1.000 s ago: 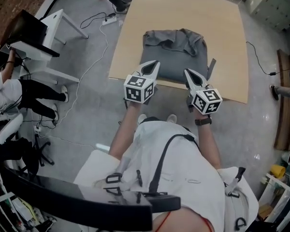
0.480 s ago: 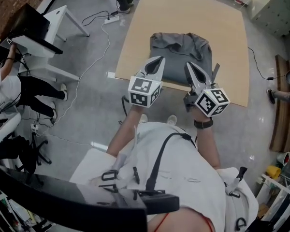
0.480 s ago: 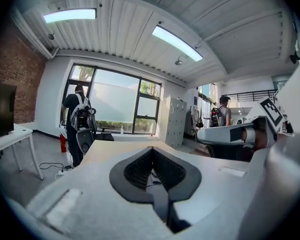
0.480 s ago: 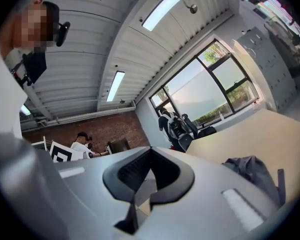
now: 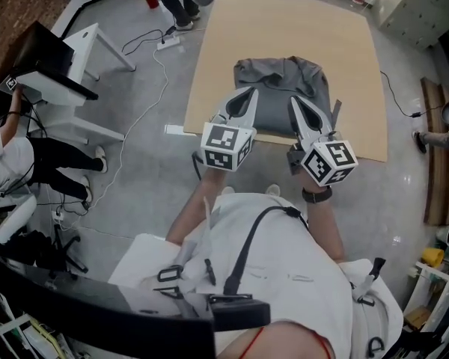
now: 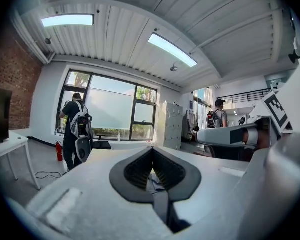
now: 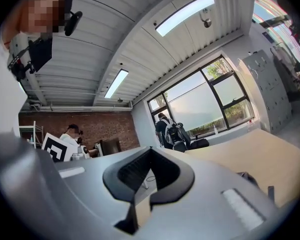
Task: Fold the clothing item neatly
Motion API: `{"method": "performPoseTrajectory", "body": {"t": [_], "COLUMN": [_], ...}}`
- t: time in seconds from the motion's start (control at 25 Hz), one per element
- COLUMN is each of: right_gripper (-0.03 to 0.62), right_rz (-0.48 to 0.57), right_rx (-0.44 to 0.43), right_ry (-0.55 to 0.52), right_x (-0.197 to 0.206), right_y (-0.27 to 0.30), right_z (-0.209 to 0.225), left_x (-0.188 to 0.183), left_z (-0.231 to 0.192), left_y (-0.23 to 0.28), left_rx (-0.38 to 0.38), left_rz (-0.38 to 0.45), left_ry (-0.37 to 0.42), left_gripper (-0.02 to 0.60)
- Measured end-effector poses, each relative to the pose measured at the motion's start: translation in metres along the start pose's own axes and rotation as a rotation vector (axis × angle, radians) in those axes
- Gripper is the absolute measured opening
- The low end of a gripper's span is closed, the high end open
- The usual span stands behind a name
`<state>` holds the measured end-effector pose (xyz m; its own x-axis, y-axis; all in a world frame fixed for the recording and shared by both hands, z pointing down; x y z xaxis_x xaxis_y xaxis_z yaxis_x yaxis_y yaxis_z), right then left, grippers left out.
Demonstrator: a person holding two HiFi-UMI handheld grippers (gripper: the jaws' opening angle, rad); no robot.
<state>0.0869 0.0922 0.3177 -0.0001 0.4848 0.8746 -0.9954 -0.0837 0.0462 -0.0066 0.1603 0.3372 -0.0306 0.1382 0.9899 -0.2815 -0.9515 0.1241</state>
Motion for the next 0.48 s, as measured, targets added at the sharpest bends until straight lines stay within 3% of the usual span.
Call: {"method": "performPoseTrajectory", "body": {"t": [0.48], "right_gripper": [0.005], "right_rz": [0.013], "right_rx": [0.053], "right_ry": [-0.058], "right_x": [-0.003], "right_y": [0.002], "right_z": [-0.005], "left_x": [-0.013], "left_z": [-0.001], "left_y": [0.001], "left_rx": [0.025], "left_rz": [0.050], "left_ry": [0.001], "left_gripper": [0.000]}}
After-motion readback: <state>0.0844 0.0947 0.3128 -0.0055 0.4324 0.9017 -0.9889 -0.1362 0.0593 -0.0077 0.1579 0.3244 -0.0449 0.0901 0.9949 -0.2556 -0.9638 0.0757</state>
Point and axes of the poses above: the fingertips, and each gripper's own axes: y forward along the fingers, z to its right, x out of its underside, the point moved 2 cm from there along -y, backward along the fingers, and after that the axes turned 11 degrees about y, right-handed, at the moved point
